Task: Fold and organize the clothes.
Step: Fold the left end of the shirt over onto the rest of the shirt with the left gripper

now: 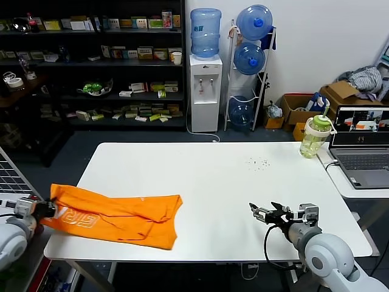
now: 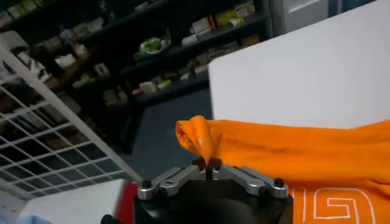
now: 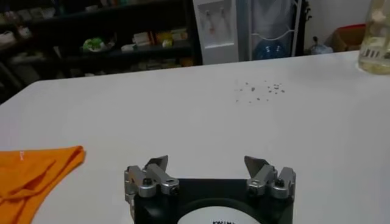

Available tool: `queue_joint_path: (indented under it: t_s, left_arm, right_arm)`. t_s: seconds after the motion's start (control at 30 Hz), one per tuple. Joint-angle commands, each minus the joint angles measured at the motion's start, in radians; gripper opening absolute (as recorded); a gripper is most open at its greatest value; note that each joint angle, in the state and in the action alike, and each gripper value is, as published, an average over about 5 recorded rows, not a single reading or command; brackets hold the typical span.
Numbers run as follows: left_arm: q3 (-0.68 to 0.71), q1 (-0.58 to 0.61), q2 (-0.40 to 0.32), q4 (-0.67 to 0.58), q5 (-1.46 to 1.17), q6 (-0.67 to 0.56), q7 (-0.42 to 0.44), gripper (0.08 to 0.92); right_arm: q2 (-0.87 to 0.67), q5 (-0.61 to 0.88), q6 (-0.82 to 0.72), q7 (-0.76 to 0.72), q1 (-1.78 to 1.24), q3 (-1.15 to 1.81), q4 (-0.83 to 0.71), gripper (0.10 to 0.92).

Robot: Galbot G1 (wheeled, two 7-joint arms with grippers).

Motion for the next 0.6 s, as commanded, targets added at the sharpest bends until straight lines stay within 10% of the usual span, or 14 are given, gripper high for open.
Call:
queue_joint_path:
  t_s: [0.03,0.27,0.6]
  left_arm:
    - [-0.054,0.003,0.071,-0.01,-0.086,0.018,0.031,0.108]
    - [0.003,-0.033,-0.135,-0.363,-0.325,0.141,-0.154,0.108]
    - [0.198,-0.144,-0.303,-0.503,-0.359,0.176,-0.261,0.108]
  right_arm:
    - [0.009,-0.004,-0.004,0.009,0.004,-0.009,-0.003,0.823]
    - [0.02,-0.006,-0.013,0.035,-0.013,-0.004,0.003,0.823]
    - [0.027,-0.005,-0.02,0.055,-0.018,-0.005,-0.003,0.823]
